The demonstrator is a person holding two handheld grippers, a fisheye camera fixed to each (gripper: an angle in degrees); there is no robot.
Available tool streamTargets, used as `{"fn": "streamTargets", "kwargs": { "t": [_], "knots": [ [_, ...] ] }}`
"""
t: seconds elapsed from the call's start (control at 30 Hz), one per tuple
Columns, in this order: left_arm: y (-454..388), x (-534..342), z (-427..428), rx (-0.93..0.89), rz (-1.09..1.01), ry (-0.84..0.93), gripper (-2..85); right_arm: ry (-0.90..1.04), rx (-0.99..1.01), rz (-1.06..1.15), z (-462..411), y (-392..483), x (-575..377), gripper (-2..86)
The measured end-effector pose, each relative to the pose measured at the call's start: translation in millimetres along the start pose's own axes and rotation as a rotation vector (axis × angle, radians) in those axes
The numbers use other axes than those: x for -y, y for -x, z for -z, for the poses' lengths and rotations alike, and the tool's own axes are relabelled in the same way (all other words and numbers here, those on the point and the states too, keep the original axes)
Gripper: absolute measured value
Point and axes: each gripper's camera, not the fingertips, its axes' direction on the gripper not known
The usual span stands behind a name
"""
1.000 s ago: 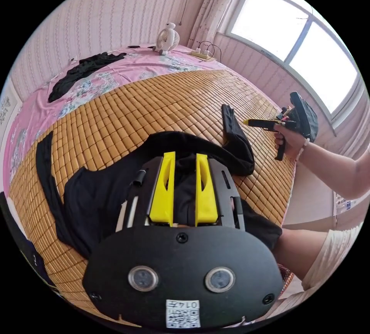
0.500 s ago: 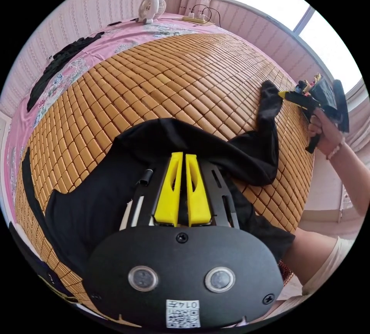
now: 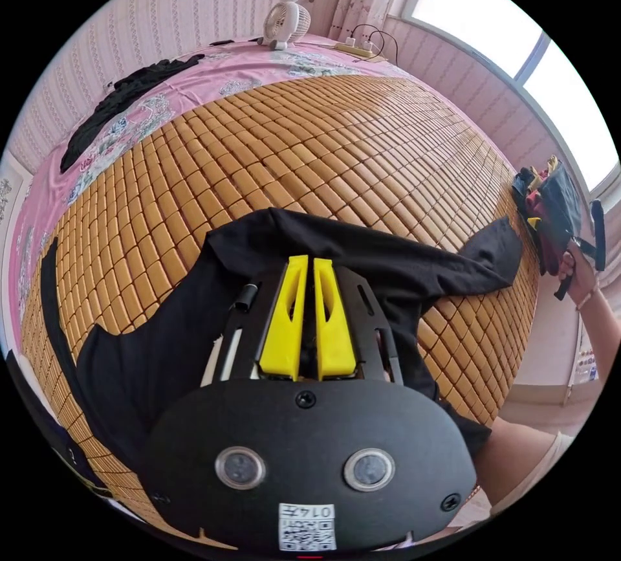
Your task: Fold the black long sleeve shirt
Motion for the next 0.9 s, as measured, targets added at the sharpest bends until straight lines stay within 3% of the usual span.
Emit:
{"fn": "streamTargets", "kwargs": {
  "t": [0.17,0.2,0.3,0.43,0.57,0.63,0.73,0.9],
  "knots": [
    [-11,-1,-7,0.025,-0.069,-0.025,-0.4,0.127,0.021,-0.106,-41,-18,-21,7.9],
    [-12,-1,-8,0.025,-0.071,-0.026,-0.5,0.064,0.044,-0.082,-38,-17,-24,5.3],
    [-14,1,-9,0.011,-0.082,-0.016,-0.8,0.123,0.081,-0.013,-39,-13,-25,2.0],
    [-21,-5,9,0.092,-0.096,-0.073,-1.0,0.149,0.169,0.07,12,-19,-31,1.1],
    [-18,-14,38,0.022,-0.091,-0.183,-1.0,0.268,0.335,0.058,60,-36,1,1.3],
    [-13,-14,43,0.016,-0.047,-0.224,-1.0,0.202,0.408,-0.018,67,-55,36,2.0],
    [-5,-13,34,0.071,0.093,-0.231,-0.9,0.058,0.388,-0.08,49,-62,73,3.9],
    [-7,-10,24,0.069,0.147,-0.202,-0.4,0.117,0.243,0.063,-6,-21,74,7.9]
  ]
}}
